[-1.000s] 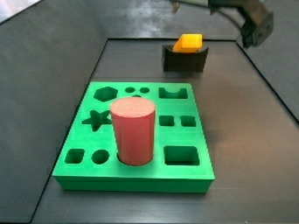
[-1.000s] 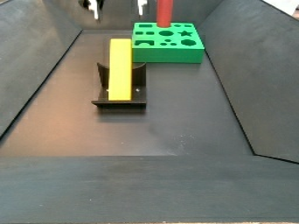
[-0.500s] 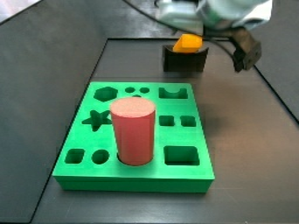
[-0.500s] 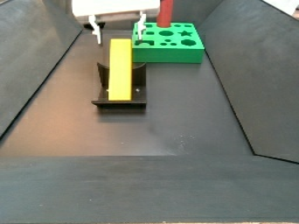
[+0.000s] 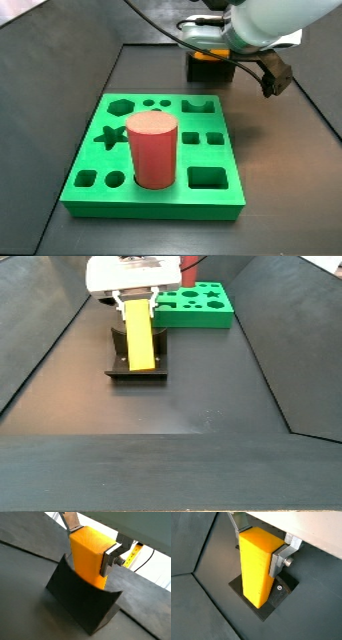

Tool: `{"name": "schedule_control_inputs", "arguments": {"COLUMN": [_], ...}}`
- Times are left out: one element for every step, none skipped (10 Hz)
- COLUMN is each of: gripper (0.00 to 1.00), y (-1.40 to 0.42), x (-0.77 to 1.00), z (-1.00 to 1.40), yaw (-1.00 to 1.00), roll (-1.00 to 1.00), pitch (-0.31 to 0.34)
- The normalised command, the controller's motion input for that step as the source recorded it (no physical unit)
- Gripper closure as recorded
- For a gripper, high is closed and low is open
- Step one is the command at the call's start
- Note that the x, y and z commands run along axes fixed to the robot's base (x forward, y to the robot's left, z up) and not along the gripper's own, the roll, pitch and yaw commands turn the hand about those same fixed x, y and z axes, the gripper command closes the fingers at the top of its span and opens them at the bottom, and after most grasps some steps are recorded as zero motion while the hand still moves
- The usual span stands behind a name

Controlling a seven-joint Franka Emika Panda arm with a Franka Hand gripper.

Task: Pick up the rectangle object. Move up. Place the rectangle object on the fixture. Regrasp the rectangle object. Move to above the board. Insert the rectangle object.
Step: Move to above the board.

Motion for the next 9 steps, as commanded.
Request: {"name": "schedule_control_inputs", "arguments": {"gripper": [1.00, 1.00, 1.00, 1.00, 1.00, 1.00, 1.00, 1.00, 1.00], "y": [0.14, 0.13, 0.13, 0.13, 0.12, 0.12, 0.11, 0.11, 0.10], "x": [0.03, 0.02, 0.01, 0.01, 0.00, -0.01, -0.02, -0.03, -0.04], "z": [1.00, 1.00, 1.00, 1.00, 1.00, 1.00, 1.00, 1.00, 1.00], "yaw": [-0.23, -0.22, -0.21, -0.19, -0.16, -0.14, -0.11, -0.07, -0.05], "roll": [-0.08, -0.09, -0.11, -0.12, -0.13, -0.13, -0.12, -0.12, -0.11], "pitch": [-0.131, -0.104, -0.069, -0.031, 0.013, 0.036, 0.051, 0.062, 0.065]}}
